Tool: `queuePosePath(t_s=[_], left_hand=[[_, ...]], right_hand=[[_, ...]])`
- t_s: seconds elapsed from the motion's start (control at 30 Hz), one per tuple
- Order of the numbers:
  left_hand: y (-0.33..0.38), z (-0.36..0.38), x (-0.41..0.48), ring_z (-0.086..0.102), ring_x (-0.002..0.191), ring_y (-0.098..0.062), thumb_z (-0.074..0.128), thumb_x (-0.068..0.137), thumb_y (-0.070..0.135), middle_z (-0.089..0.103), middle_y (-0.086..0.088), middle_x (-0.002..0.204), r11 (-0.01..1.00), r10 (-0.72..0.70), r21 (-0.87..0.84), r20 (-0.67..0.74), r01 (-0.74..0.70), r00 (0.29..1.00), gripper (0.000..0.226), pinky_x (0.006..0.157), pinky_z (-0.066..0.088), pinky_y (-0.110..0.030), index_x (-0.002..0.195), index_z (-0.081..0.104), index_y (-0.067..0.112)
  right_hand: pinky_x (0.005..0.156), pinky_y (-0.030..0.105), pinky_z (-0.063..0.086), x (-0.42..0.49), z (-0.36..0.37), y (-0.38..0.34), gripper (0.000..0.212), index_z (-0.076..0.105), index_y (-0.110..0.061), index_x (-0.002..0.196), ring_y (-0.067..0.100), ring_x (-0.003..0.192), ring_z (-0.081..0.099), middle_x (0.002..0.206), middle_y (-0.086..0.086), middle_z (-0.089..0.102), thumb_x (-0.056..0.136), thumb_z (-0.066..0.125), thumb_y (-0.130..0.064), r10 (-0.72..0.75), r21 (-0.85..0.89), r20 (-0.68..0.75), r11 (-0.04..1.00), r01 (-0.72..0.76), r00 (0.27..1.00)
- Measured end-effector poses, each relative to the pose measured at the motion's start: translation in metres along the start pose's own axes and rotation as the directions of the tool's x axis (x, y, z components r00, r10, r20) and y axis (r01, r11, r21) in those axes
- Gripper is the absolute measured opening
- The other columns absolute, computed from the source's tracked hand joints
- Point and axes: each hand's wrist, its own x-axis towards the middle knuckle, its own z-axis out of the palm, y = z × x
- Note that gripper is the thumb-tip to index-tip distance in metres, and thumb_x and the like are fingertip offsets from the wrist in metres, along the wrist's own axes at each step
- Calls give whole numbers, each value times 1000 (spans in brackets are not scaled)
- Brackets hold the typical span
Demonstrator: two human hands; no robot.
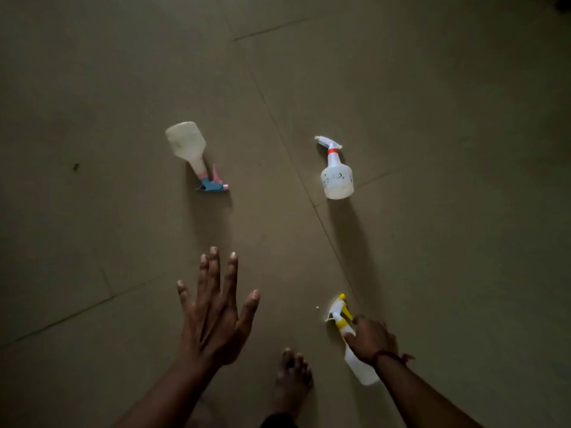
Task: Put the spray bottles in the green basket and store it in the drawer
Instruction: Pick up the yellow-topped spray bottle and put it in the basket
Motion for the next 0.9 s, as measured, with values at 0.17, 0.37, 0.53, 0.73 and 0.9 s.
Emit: queuePosePath(t_s=[0.17,0.37,0.53,0.73,0.9], left_hand=[[-21,39,20,-23,147,-11,6,86,74,-24,5,161,998,-27,51,15,26,1000,77,116,-5,-61,151,-14,38],[-34,69,39,-25,146,-10,9,87,71,-23,5,161,997,-22,79,30,19,999,77,116,-4,-60,152,-11,37],[-30,84,40,-24,146,-8,11,87,71,-22,5,162,998,-29,54,26,27,999,75,117,-4,-60,150,-15,39],[-15,58,19,-21,148,-10,11,87,72,-20,5,162,998,-54,18,8,54,999,75,116,-2,-62,151,-12,39],[0,-12,-7,-22,147,-10,7,86,74,-21,5,162,996,-88,-24,-52,87,995,77,115,-7,-61,152,-10,38]], right_hand=[[99,39,41,40,48,8,43,57,-26,121,23,125,48,128,-1,58,84,57,-49,94,-143,63,986,-84,994],[98,41,39,75,82,9,30,61,-29,111,20,117,53,118,-4,64,85,56,-44,141,-182,-29,973,-144,990],[93,39,38,87,85,4,31,61,-35,115,22,109,61,109,-2,70,92,43,-47,128,-49,-70,990,-131,989],[98,47,41,49,33,-39,27,60,-29,115,29,113,60,117,3,67,90,51,-36,11,217,-156,976,23,988],[101,47,42,-5,-38,-90,33,57,-23,121,26,117,56,121,1,64,90,60,-31,-196,348,-204,901,259,959]])
